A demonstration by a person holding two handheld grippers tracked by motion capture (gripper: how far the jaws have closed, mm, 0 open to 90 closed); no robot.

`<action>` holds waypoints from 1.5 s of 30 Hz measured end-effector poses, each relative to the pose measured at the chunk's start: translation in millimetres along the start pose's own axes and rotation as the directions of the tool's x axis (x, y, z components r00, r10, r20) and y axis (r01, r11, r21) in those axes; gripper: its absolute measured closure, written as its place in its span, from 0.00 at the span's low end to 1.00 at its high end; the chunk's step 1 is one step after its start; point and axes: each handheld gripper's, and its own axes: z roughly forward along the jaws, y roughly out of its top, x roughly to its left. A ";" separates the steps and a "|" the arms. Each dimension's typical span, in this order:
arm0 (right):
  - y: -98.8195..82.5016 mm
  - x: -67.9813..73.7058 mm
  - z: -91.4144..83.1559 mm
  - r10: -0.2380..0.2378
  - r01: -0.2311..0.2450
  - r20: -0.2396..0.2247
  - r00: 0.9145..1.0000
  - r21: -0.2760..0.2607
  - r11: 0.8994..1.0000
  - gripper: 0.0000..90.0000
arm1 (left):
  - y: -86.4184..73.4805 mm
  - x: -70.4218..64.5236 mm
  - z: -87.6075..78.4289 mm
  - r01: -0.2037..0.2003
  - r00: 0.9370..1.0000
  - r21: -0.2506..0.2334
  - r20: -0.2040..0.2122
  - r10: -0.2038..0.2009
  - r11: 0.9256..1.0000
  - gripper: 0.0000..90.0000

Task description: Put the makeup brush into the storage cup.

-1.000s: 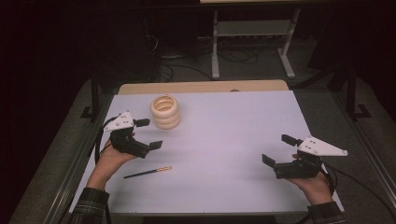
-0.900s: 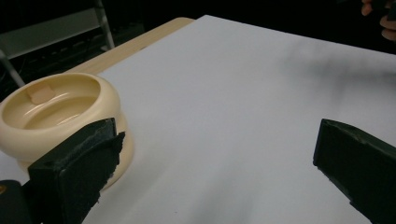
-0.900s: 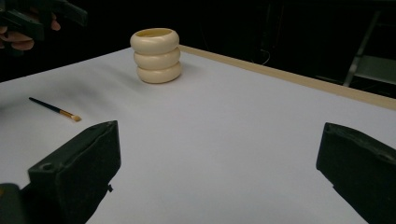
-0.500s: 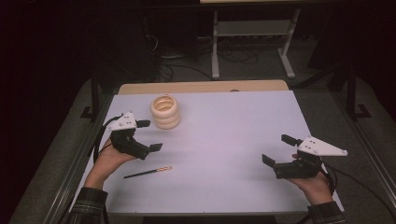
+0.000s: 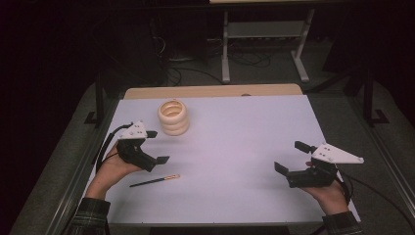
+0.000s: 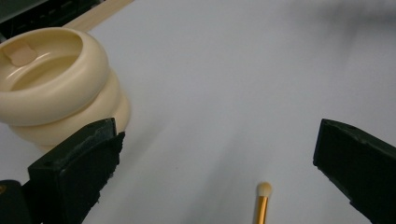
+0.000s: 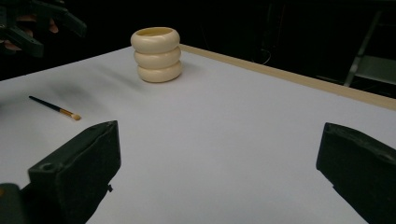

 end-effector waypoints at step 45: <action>0.1 0.8 -0.5 -0.001 0.001 0.000 1.000 -0.004 1.000 0.00 | -11.1 -9.0 20.9 -0.071 0.997 0.286 0.059 0.056 0.956 0.00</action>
